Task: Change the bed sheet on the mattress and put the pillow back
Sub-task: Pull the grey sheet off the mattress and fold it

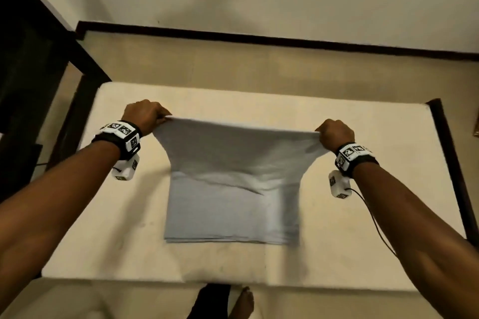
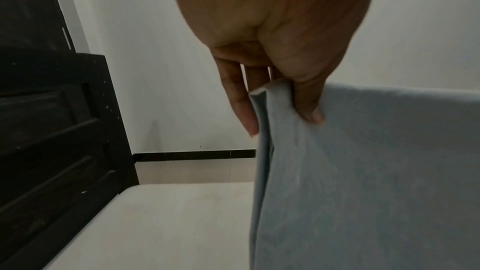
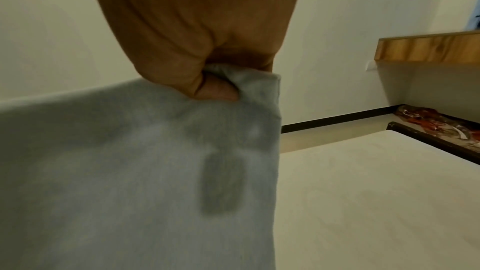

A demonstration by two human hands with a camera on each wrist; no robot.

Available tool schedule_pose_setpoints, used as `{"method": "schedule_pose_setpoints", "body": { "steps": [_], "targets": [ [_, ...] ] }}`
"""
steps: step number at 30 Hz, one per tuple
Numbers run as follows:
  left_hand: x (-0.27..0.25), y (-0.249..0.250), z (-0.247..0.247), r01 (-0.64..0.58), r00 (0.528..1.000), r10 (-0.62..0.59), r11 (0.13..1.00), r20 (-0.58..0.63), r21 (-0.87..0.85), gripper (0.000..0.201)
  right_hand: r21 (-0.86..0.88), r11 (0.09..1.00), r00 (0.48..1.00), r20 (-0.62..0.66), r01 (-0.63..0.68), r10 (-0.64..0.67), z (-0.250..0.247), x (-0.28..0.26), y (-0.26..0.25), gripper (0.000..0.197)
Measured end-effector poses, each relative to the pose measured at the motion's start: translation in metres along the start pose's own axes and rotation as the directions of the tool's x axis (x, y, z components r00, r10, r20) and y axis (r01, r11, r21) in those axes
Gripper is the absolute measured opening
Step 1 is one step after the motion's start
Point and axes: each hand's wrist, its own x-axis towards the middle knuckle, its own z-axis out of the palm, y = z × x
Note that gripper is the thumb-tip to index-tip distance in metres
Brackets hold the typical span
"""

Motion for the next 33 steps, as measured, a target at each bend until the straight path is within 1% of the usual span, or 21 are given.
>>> {"method": "schedule_pose_setpoints", "body": {
  "steps": [2, 5, 8, 11, 14, 17, 19, 21, 22, 23, 25, 30, 33],
  "targets": [
    [0.013, -0.002, 0.024, 0.031, 0.999, -0.031, 0.999, -0.020, -0.032, 0.024, -0.009, 1.000, 1.000, -0.012, -0.012, 0.012, 0.023, 0.014, 0.002, 0.031],
    [0.009, 0.001, 0.053, 0.065, 0.997, -0.068, 0.994, -0.029, -0.086, 0.026, 0.008, 1.000, 1.000, -0.001, -0.011, 0.011, 0.049, 0.013, 0.013, 0.037],
    [-0.015, 0.003, 0.086, 0.057, 0.997, -0.066, 0.983, -0.042, -0.177, 0.028, 0.038, 0.999, 1.000, 0.000, 0.013, -0.013, 0.086, -0.005, 0.026, 0.042],
    [-0.053, 0.004, 0.135, 0.051, 0.997, -0.064, 0.974, -0.050, -0.219, 0.031, 0.080, 0.996, 0.999, -0.010, 0.048, -0.047, 0.139, -0.040, 0.044, 0.043],
    [-0.098, 0.002, 0.198, 0.052, 0.999, -0.053, 0.978, -0.004, -0.200, 0.041, 0.139, 0.987, 0.997, -0.012, 0.081, -0.080, 0.201, -0.074, 0.062, 0.056],
    [-0.146, 0.002, 0.272, -0.011, 0.997, 0.020, 0.991, 0.068, -0.136, 0.062, 0.176, 0.978, 0.993, 0.034, 0.108, -0.116, 0.272, -0.099, 0.081, 0.062],
    [-0.170, 0.004, 0.317, -0.036, 0.994, 0.046, 0.994, 0.094, -0.104, 0.071, 0.167, 0.975, 0.986, 0.050, 0.148, -0.158, 0.313, -0.112, 0.095, 0.065],
    [-0.187, 0.009, 0.358, 0.006, 0.990, 0.011, 0.992, 0.138, -0.124, 0.073, 0.151, 0.967, 0.975, 0.055, 0.203, -0.213, 0.351, -0.120, 0.109, 0.067],
    [-0.195, 0.013, 0.377, 0.052, 0.986, -0.029, 0.989, 0.166, -0.141, 0.073, 0.146, 0.963, 0.970, 0.058, 0.226, -0.236, 0.370, -0.123, 0.115, 0.068],
    [-0.199, 0.016, 0.388, 0.099, 0.980, -0.070, 0.983, 0.185, -0.155, 0.074, 0.152, 0.962, 0.969, 0.059, 0.228, -0.239, 0.380, -0.124, 0.118, 0.069],
    [-0.208, 0.019, 0.411, 0.150, 0.976, -0.119, 0.975, 0.182, -0.164, 0.076, 0.159, 0.959, 0.968, 0.051, 0.236, -0.247, 0.402, -0.125, 0.125, 0.070],
    [-0.220, 0.004, 0.436, 0.156, 0.969, -0.121, 0.976, 0.216, -0.153, 0.091, 0.126, 0.940, 0.947, 0.005, 0.317, -0.320, 0.438, -0.135, 0.137, 0.070],
    [-0.222, -0.002, 0.442, 0.173, 0.964, -0.135, 0.973, 0.231, -0.152, 0.095, 0.073, 0.931, 0.932, 0.032, 0.358, -0.361, 0.450, -0.144, 0.141, 0.079]
  ]
}}
